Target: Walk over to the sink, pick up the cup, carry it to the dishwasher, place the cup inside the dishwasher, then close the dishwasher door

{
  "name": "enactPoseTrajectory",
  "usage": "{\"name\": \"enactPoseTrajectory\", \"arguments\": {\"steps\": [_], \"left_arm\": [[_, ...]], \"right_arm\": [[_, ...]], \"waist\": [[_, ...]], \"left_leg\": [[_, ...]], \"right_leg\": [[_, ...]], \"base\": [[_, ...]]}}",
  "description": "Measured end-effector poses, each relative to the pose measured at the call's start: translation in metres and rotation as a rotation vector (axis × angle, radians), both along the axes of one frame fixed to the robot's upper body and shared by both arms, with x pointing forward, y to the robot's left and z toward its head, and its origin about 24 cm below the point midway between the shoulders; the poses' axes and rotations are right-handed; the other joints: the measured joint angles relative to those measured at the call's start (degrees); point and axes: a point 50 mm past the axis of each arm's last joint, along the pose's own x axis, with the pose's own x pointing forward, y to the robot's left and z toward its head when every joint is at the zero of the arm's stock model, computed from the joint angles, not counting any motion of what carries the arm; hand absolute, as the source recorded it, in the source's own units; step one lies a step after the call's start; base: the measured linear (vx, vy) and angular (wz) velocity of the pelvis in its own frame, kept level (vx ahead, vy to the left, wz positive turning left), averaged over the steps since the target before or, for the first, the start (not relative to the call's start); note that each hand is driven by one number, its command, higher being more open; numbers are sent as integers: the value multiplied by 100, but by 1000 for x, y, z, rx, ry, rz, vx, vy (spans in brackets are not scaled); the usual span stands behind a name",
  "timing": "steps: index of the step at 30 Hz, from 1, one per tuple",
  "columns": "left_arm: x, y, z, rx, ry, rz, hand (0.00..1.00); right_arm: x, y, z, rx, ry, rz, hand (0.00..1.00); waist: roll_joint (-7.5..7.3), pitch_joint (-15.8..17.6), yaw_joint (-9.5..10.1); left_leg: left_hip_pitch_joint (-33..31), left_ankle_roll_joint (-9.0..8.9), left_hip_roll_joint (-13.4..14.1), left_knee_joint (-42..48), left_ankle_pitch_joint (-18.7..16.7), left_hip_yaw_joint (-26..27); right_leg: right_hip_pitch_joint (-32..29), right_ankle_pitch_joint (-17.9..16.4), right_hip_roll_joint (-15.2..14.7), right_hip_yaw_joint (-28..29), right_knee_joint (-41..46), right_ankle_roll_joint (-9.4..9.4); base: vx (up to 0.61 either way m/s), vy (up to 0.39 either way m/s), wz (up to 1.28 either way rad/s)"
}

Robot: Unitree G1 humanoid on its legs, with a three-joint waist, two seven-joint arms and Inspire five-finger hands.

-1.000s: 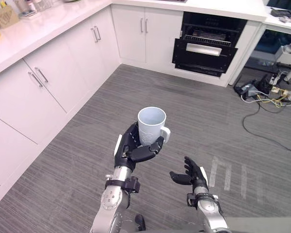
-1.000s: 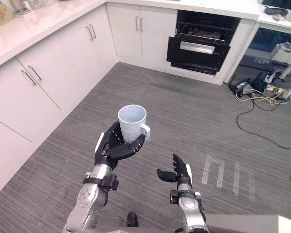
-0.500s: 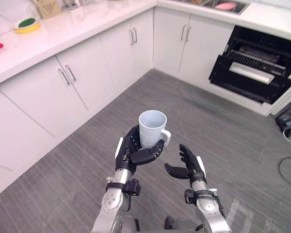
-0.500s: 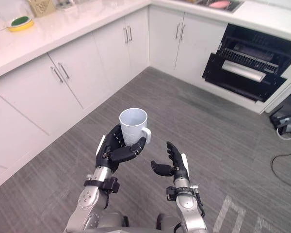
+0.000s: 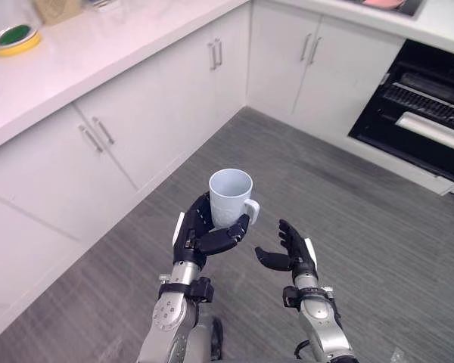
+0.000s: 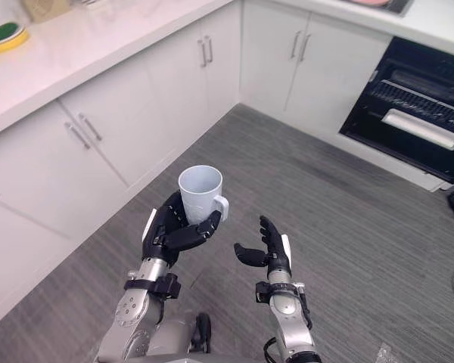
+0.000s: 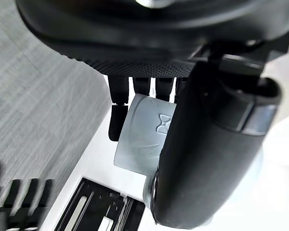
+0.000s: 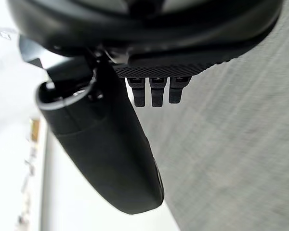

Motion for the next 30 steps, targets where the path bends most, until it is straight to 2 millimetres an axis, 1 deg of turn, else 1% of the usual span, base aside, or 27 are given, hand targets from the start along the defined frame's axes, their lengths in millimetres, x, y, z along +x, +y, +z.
{"name": "enactPoseTrajectory", "arguments": {"steps": [1,2,3,4,6,7,8,9,10,11,12,13,14,15,16,17,18,19,20,22,23,24,25,26,27,28,30], "left_arm": [[-1,0,-1,-2,6,5,30],[-1,0,-1,-2,5,4,30],[-1,0,0,-3,2,5,30],[-1,0,0,-1,0,2,30],[-2,-1,-1,9,1,-10,30],[-1,-2,-1,9,2,-16,30],[0,-4,-4,9,12,-19,30],[0,-5,-5,8,19,-23,30],[0,-9,-8,-6,36,-27,30],[2,-12,-8,-17,35,-27,30],[2,-13,-8,-24,38,-23,30],[3,-14,-8,-39,45,-12,30],[2,-15,-8,-51,46,-5,30],[1,-14,-8,-55,45,-1,30],[-1,-14,-4,-69,29,6,30],[-2,-13,-2,-73,20,9,30],[-4,-13,2,-84,2,7,30],[-5,-13,4,-94,-4,12,30],[-6,-12,3,-96,-1,18,30],[-7,-9,2,-94,6,33,30],[-6,-6,2,-92,6,45,30],[-6,-5,2,-90,6,49,30],[-7,-2,0,-84,13,60,30],[-5,2,0,-74,10,74,30],[-4,3,1,-73,6,76,30],[-4,4,1,-69,6,79,30],[-5,7,-1,-46,14,80,30]], "right_arm": [[0,2,0,4,-1,4,90],[0,3,0,8,0,7,90],[0,4,0,11,-2,7,90],[0,6,0,15,0,8,90],[-1,6,-1,11,3,17,90],[-1,4,-1,5,5,15,90],[-2,0,-4,-11,18,15,90],[-3,-1,-6,-18,28,15,90],[-4,-8,-8,-43,43,14,90],[-6,-12,-10,-49,52,7,90],[-8,-13,-11,-51,63,2,90],[-15,-14,-14,-49,82,-3,90],[-25,-13,-12,-42,78,-5,90],[-28,-12,-10,-38,69,-7,90],[-29,-11,-3,-28,36,-11,90],[-27,-10,1,-22,18,-12,90],[-24,-10,7,-18,-16,-14,90],[-21,-10,9,-20,-34,-17,90],[-18,-11,10,-23,-36,-20,90],[-15,-15,4,-35,-17,-26,90],[-13,-19,-1,-49,10,-35,90],[-14,-21,-5,-53,27,-42,90],[-16,-25,-14,-63,73,-50,90],[-18,-24,-20,-61,108,-52,90],[-19,-25,-22,-62,118,-54,90],[-21,-25,-25,-60,136,-53,90],[-20,-19,-25,-40,137,-50,90]], "waist": [[9,-2,-50],[19,-10,-81],[18,-10,-94],[41,-4,-157],[0,-32,-283],[-41,-62,-369],[-75,-83,-482],[-13,-77,-524],[246,-107,-499],[326,-74,-527],[370,-48,-522],[423,-12,-495],[410,15,-423],[416,11,-374],[456,-5,-312],[463,-13,-258],[446,-15,-153],[463,-26,-66],[468,-39,-12],[450,-41,26],[448,-55,39],[432,-51,63],[394,-122,123],[266,-146,77],[234,-146,53],[182,-117,82],[70,-49,102]], "left_leg": [[392,-7,37,-231,-80,137],[730,-15,108,-458,-169,260],[875,-63,152,-551,-225,314],[1107,-147,216,-699,-287,382],[1450,-333,261,-1034,-256,496],[1607,-433,242,-1204,-277,506],[1824,-508,219,-1316,-299,405],[1937,-531,241,-1376,-304,329],[1985,-638,441,-1373,-238,271],[1973,-734,515,-1111,-150,133],[1928,-802,592,-791,-102,58],[1636,-863,807,338,127,-95],[1173,-856,1033,1773,832,-196],[941,-860,1145,2378,837,-194],[396,-833,1356,3245,625,-182],[134,-799,1423,3423,515,-161],[-313,-661,1485,3371,296,-94],[-596,-552,1443,2873,116,-60],[-723,-538,1314,2265,46,-94],[-797,-603,905,743,131,-360],[-802,-639,631,-295,456,-641],[-772,-642,523,-534,874,-725],[-600,-426,338,-785,1642,-706],[-671,-246,183,-529,1429,-618],[-731,-209,148,-365,1283,-595],[-729,-161,131,-155,988,-496],[-408,-105,73,-156,668,-282]], "right_leg": [[-416,-122,56,-197,533,-214],[-794,-244,147,-507,601,-430],[-1004,-308,181,-698,535,-541],[-1338,-374,282,-1008,173,-658],[-1628,-172,527,-1160,-1167,-705],[-1704,336,639,-1164,-2224,-775],[-1604,1416,740,-1141,-2792,-897],[-1501,1671,761,-1139,-2845,-1032],[-1475,1564,936,-1202,-2735,-1107],[-1338,1316,981,-1275,-2696,-1150],[-1198,1247,1039,-1314,-2715,-1188],[-777,1136,1146,-1375,-2847,-1258],[-251,1015,1195,-1364,-3101,-1295],[9,945,1218,-1321,-3248,-1287],[399,878,1278,-1272,-3508,-1301],[534,834,1292,-1226,-3624,-1312],[734,725,1303,-1123,-3779,-1359],[911,644,1284,-1013,-3881,-1322],[1033,565,1236,-939,-3919,-1272],[1242,369,1063,-827,-3933,-1133],[1344,240,942,-756,-3934,-985],[1394,178,875,-701,-3929,-878],[1483,66,744,-524,-3929,-695],[1528,22,512,-498,-3935,-636],[1521,24,464,-474,-3898,-631],[1448,14,404,-372,-3640,-612],[942,-81,290,-249,-2243,-291]], "base": [[283,64,-62],[301,26,-65],[313,-9,-58],[336,-21,-38],[381,-40,-19],[559,-70,15],[527,-70,28],[573,-55,11],[559,-62,-3],[531,-72,-8],[523,-112,12],[500,-113,11],[492,-100,4],[528,-66,-8],[331,-29,-17],[369,-1,-28],[255,48,-36],[380,101,-41],[401,161,-34],[368,196,-26],[417,271,-24],[557,358,-44],[603,367,-31],[425,242,-22],[413,235,-7],[455,291,-32],[491,313,-48]]}}
